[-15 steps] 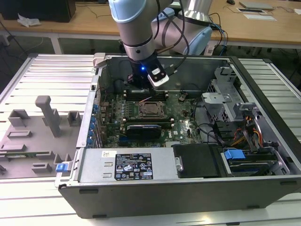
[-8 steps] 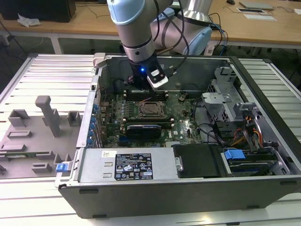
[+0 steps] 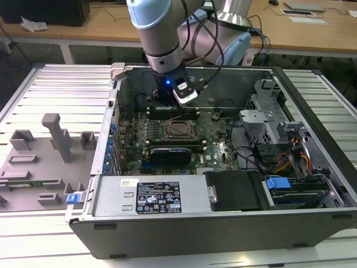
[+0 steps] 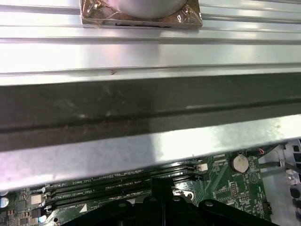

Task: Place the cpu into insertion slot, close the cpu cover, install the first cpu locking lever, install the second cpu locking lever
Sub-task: 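Install the first cpu locking lever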

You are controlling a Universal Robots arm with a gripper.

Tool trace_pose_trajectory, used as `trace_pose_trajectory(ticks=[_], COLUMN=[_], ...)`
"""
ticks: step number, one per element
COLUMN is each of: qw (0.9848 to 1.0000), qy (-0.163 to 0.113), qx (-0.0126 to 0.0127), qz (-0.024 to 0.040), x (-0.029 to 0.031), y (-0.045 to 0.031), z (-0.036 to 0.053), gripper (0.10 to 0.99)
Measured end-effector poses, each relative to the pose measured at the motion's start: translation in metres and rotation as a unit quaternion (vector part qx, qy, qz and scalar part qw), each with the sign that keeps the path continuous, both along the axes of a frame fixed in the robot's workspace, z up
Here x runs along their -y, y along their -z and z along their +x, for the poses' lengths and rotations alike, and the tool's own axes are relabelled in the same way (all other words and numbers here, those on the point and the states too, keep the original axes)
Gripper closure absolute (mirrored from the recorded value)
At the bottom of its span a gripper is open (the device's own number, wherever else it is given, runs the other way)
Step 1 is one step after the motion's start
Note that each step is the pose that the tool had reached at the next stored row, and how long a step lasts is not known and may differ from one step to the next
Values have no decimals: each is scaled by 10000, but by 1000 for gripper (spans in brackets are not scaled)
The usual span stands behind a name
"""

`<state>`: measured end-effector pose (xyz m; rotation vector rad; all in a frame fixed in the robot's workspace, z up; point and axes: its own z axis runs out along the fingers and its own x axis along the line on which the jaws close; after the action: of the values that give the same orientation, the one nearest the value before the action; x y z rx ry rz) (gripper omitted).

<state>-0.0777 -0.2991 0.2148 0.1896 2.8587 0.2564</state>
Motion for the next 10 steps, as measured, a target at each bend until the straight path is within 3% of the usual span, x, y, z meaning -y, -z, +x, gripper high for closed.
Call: trace_pose_trajectory(ticks=[4,8,10], qw=[10000,10000,9999], qy=[36,58,64], qx=[29,40,88], qz=[-10,-22,-51], x=[-2,-25,-34], y=[31,44,56], z=[-3,-4,-7], gripper=[980,980,980])
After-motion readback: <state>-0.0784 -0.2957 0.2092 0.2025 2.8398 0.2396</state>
